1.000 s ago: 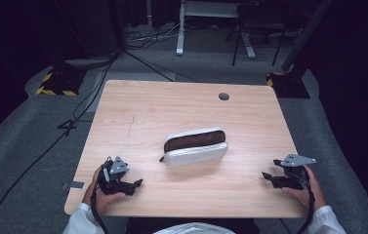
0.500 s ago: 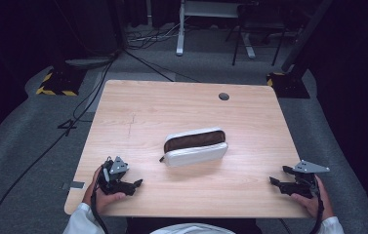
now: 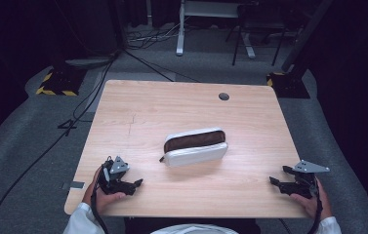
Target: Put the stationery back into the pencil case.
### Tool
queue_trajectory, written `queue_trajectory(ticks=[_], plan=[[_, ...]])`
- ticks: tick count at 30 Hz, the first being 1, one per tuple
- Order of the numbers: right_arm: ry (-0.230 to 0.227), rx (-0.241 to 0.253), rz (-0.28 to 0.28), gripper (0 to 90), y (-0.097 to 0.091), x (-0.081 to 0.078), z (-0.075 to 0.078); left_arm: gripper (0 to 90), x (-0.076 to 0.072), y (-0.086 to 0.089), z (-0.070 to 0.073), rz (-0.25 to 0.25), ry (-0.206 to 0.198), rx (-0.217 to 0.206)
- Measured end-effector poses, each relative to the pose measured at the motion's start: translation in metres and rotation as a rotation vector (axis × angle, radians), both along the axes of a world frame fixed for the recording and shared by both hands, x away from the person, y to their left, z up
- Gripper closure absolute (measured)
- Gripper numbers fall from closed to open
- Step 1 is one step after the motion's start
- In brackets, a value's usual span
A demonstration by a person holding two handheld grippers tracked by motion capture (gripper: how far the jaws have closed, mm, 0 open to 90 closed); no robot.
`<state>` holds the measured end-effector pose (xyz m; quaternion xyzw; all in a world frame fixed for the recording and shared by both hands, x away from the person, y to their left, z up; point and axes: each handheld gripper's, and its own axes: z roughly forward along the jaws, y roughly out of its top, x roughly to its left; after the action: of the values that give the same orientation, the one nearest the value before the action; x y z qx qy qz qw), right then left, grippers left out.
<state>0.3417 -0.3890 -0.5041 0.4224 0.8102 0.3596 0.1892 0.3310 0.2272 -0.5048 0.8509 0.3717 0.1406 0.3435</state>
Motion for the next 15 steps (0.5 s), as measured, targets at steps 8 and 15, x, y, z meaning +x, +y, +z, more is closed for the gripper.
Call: queue_trajectory(ticks=[8, 15], plan=[[0.001, 0.001, 0.0, 22.0, -0.0001, 0.0001, 0.0, 14.7, 0.0002, -0.0003, -0.0001, 0.003, -0.001, -0.002], [0.001, 0.001, 0.0, 22.0, -0.0001, 0.0001, 0.0, 14.7, 0.0009, -0.0006, 0.0002, 0.008, 0.004, -0.001]])
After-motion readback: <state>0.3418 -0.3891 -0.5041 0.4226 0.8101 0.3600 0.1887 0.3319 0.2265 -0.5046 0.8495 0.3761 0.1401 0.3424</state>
